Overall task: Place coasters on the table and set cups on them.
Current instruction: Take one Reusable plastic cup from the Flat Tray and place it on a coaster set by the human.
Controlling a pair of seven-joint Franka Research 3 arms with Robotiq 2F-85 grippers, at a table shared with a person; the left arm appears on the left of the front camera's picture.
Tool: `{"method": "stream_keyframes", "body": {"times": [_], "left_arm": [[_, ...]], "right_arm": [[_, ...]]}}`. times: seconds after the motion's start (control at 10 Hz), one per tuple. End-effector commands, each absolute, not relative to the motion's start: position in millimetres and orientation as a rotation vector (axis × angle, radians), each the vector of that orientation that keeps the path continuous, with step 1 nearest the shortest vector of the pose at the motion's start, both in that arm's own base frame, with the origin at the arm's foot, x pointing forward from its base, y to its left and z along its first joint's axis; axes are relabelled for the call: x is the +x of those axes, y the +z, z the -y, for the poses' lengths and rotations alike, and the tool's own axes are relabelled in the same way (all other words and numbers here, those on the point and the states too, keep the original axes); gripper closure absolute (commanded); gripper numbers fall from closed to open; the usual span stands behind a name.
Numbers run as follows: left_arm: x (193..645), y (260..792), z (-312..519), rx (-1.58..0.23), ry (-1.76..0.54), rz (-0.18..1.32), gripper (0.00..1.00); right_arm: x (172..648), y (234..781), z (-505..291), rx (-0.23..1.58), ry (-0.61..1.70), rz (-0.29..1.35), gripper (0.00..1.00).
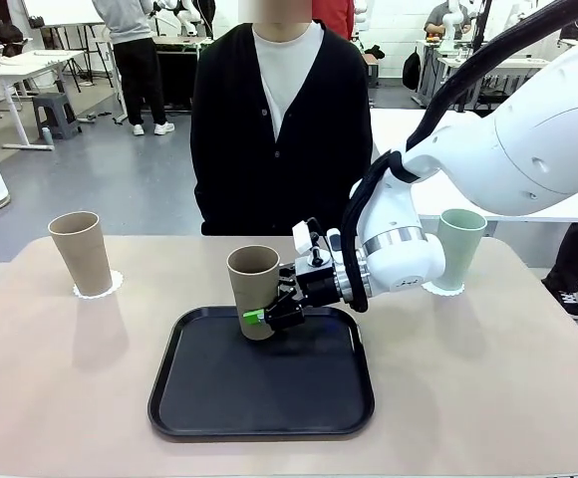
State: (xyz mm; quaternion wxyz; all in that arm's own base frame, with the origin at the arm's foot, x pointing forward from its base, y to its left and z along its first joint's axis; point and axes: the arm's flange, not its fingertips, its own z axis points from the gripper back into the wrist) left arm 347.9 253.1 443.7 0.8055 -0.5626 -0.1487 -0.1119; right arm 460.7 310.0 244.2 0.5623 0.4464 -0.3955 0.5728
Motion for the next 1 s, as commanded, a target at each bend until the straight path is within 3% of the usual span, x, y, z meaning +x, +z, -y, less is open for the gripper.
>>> {"method": "stream_keyframes", "body": {"times": [0.0,0.2,0.5,0.9], "left_arm": [[347,446,-254,-1.205,-0.242,0.325,0.0],[347,446,-254,-1.205,-0.242,0.325,0.0],[347,446,-254,-1.205,-0.242,0.325,0.0],[347,446,-254,-1.205,-0.242,0.325,0.0]], "right_arm": [[466,239,-314,1.024,1.353,0.942,1.0],[461,255,-311,1.03,1.355,0.878,1.0],[449,369,-302,1.001,1.371,0.746,1.0],[428,472,-309,0.965,1.414,0.781,1.0]]}}
